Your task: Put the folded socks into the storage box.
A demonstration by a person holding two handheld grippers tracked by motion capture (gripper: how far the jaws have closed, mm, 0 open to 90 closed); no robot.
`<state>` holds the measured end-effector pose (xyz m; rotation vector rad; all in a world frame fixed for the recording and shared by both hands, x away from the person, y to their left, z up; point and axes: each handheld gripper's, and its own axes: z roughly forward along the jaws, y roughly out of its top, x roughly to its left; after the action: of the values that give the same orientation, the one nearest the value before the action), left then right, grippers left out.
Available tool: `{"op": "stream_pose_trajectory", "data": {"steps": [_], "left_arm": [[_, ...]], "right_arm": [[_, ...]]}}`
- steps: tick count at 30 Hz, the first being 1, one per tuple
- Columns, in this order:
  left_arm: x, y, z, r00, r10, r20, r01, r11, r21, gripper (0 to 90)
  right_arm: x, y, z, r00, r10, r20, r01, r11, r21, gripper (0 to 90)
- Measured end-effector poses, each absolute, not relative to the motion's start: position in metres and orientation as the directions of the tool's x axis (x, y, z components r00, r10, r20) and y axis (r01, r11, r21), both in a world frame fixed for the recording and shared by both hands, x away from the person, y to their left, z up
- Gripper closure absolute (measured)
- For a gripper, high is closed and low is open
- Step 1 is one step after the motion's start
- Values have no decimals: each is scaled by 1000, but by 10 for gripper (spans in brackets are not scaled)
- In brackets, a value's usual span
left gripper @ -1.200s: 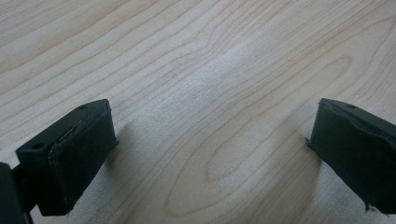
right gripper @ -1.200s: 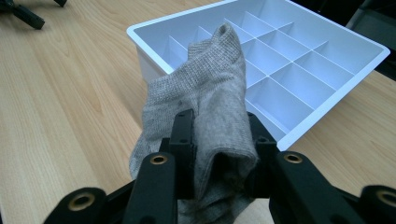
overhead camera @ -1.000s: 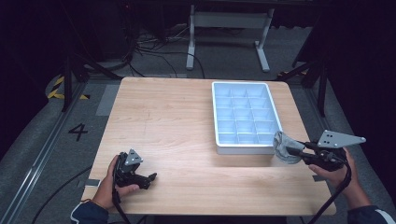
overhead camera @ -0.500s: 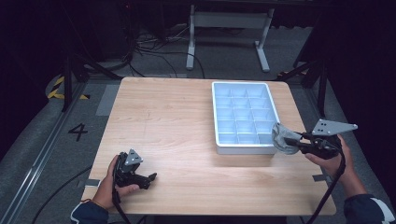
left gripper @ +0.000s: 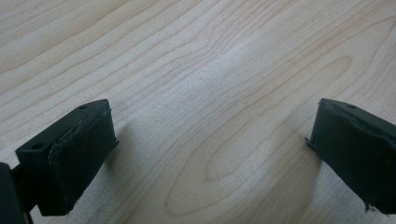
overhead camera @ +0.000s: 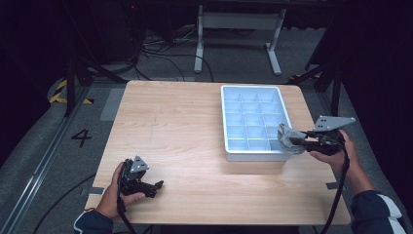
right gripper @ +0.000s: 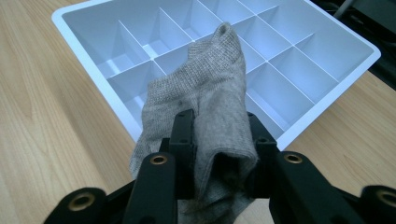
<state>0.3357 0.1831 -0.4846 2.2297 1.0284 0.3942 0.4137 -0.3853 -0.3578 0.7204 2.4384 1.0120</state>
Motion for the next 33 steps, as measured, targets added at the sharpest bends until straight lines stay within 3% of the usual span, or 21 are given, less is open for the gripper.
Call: {"op": "stream_pose_trajectory", "data": {"steps": [16, 23, 33], "left_arm": [[336, 183, -485, 648, 761, 3, 569, -487, 663, 5], [336, 183, -485, 649, 761, 3, 568, -487, 663, 5], [336, 183, -485, 648, 761, 3, 568, -487, 664, 5]], "right_arm": [[447, -372, -374, -807, 566, -168, 343, 681, 646, 704], [457, -361, -385, -840, 509, -189, 349, 772, 532, 704], [470, -351, -392, -874, 466, -136, 366, 817, 446, 703]]}}
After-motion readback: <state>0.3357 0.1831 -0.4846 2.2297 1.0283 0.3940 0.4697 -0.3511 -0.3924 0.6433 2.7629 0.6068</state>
